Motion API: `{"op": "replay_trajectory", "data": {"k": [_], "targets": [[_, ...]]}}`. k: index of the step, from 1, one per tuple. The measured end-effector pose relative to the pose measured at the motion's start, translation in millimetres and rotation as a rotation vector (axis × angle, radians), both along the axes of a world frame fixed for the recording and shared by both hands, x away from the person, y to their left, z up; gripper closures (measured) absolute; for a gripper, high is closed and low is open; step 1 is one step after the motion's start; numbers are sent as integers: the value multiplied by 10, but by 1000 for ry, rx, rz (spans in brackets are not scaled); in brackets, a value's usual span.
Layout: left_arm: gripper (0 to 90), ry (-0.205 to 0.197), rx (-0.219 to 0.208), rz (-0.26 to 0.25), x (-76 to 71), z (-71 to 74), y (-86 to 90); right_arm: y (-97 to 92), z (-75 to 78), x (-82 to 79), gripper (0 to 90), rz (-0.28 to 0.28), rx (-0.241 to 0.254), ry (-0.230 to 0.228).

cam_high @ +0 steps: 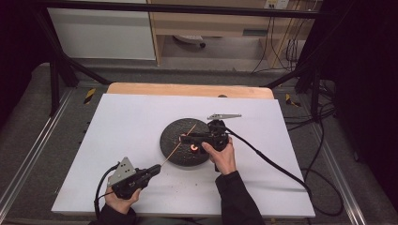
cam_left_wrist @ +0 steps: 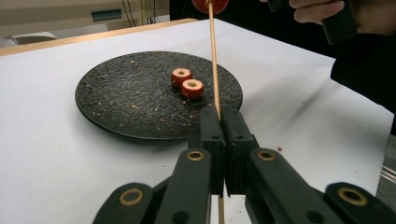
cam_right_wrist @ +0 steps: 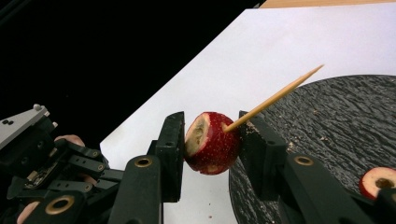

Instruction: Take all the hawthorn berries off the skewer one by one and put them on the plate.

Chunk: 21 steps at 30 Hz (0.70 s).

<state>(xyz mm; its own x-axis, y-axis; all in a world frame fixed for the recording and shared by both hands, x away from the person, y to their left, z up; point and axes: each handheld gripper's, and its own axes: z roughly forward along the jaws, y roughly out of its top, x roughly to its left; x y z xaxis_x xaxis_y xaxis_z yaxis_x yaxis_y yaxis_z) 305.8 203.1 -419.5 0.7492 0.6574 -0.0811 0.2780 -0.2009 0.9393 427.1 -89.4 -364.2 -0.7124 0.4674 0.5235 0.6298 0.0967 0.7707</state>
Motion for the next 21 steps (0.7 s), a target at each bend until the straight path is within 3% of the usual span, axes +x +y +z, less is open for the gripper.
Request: {"op": "replay_trajectory", "data": {"k": [21], "targets": [[884, -8, -1, 6, 0, 0, 30, -170, 160, 190, 635, -49, 7, -2]]}}
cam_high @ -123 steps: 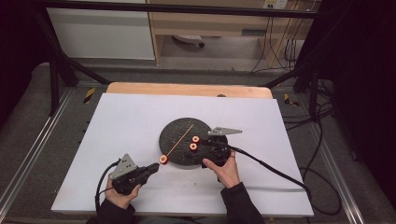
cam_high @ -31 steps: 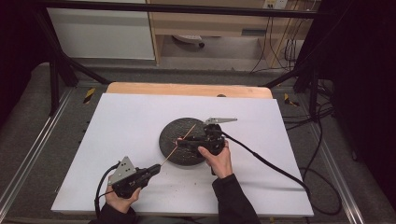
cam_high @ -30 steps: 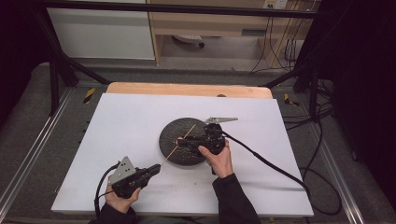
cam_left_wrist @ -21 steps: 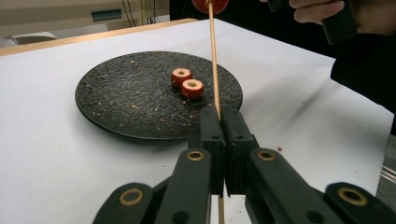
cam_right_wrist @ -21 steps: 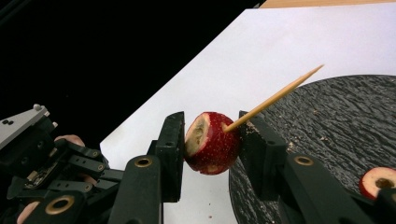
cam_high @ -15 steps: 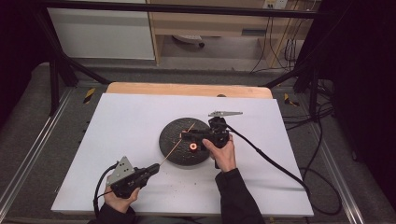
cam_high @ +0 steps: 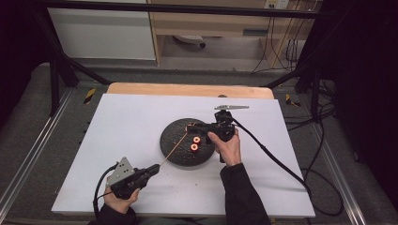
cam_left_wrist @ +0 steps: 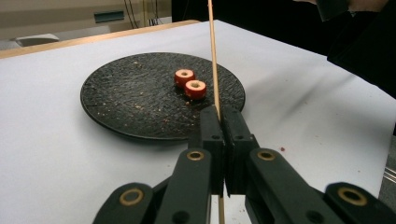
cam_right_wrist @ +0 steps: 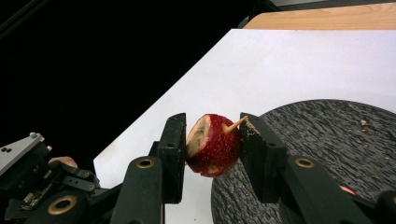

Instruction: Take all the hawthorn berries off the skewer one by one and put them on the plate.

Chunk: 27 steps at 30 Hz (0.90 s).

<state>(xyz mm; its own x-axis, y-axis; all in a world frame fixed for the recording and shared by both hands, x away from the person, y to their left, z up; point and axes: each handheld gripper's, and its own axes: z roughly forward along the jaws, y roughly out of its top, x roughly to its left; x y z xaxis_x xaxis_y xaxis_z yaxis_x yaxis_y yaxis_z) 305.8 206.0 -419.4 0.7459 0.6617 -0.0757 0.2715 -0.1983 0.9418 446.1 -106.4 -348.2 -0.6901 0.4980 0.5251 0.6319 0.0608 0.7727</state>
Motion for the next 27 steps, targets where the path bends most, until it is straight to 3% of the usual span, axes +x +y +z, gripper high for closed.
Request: {"op": "replay_trajectory", "data": {"k": [11, 17, 27], "targets": [[884, -12, 8, 4, -14, 9, 4, -62, 56, 49, 637, -16, -3, -5], [885, -7, 20, 5, -14, -9, 15, -141, 131, 77, 642, -84, -31, -43], [884, 15, 17, 19, 9, -34, 47, -306, 171, 208, 641, -159, -61, -67]]}}
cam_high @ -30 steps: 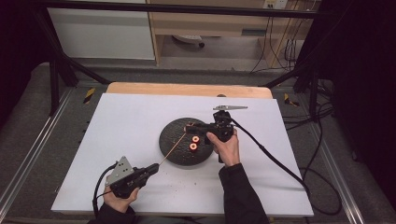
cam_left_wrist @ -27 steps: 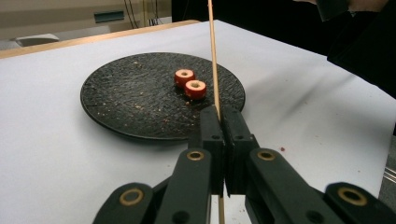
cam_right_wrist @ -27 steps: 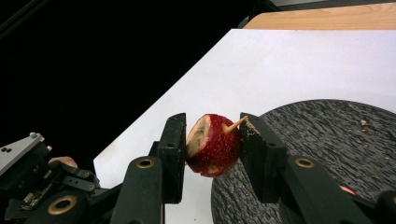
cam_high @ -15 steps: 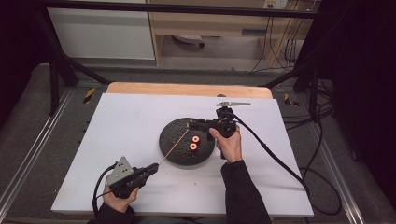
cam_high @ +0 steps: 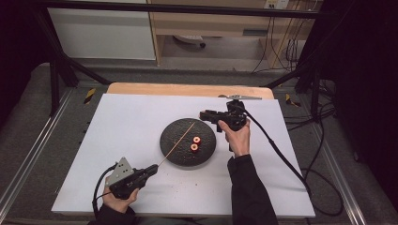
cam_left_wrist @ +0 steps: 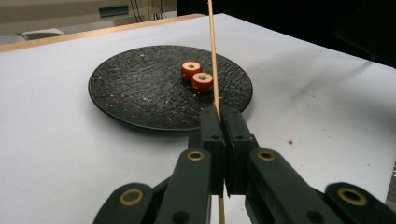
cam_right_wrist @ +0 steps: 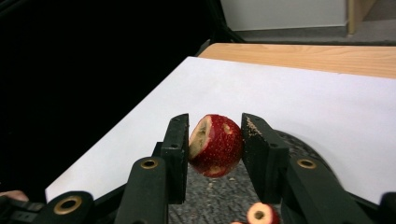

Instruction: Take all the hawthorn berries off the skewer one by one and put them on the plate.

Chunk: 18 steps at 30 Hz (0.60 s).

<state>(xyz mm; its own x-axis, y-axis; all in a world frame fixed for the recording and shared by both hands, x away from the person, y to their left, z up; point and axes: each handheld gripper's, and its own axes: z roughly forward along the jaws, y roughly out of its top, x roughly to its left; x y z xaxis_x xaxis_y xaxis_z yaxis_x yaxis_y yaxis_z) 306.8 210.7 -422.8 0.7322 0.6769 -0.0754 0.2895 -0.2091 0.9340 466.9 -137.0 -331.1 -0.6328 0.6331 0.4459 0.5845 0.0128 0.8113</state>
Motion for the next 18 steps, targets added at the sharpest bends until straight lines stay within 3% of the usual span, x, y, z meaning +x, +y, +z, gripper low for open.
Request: {"op": "replay_trajectory", "data": {"k": [7, 12, 18], "targets": [[883, 5, -18, 20, 5, 5, 31, -56, -127, 77, 639, -35, -1, 5], [883, 8, -21, 23, 10, 4, 32, 53, -312, 117, 639, -29, -45, 18], [883, 14, -19, 22, 23, -7, 27, 216, -548, 160, 639, -22, -60, 45]]}}
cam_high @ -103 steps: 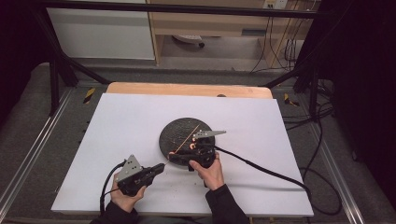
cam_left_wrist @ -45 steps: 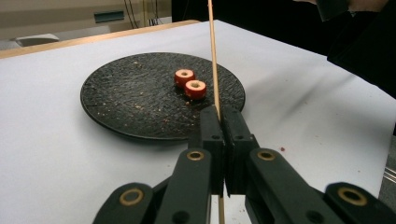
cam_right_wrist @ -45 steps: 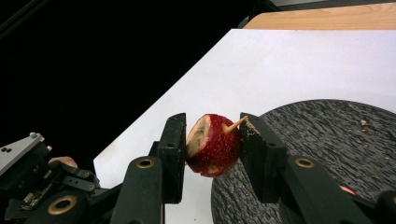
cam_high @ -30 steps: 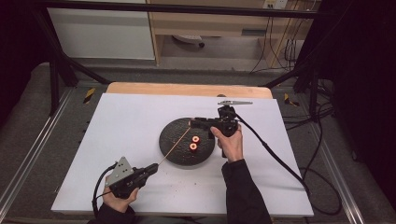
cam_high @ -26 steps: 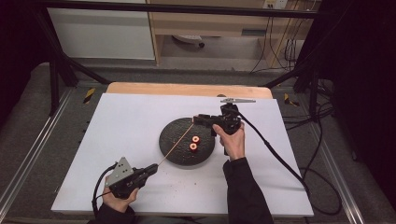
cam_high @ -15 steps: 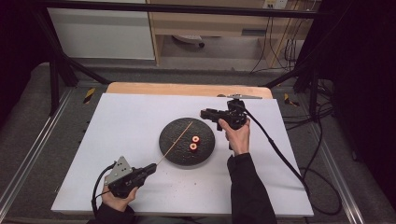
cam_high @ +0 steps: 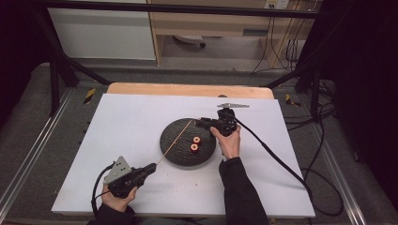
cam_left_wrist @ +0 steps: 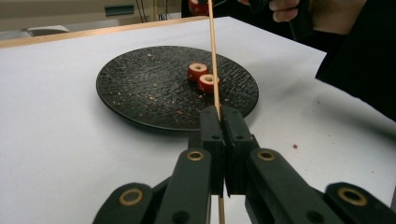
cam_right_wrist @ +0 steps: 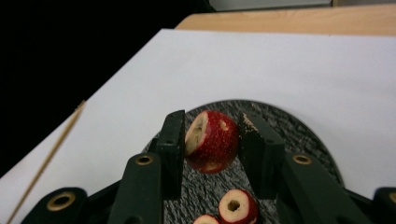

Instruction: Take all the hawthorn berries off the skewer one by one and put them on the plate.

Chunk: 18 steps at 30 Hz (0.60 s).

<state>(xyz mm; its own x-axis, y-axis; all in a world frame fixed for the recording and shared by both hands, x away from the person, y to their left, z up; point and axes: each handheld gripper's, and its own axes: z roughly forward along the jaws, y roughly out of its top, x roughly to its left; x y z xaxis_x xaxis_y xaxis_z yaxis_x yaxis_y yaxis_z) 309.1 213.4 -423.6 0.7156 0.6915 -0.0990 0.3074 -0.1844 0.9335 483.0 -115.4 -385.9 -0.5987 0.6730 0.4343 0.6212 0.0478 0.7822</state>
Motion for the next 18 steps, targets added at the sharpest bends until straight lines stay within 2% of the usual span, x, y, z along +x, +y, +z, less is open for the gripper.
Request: {"op": "replay_trajectory", "data": {"k": [5, 9, 18], "targets": [[883, 7, 0, 1, 15, -10, -1, 128, -217, 24, 639, 11, -21, 26], [883, 11, 4, 1, 22, -15, -4, 207, -367, 55, 639, 10, -56, 38], [883, 21, 12, -2, 34, -26, -14, 284, -570, 134, 636, -16, -125, 44]]}}
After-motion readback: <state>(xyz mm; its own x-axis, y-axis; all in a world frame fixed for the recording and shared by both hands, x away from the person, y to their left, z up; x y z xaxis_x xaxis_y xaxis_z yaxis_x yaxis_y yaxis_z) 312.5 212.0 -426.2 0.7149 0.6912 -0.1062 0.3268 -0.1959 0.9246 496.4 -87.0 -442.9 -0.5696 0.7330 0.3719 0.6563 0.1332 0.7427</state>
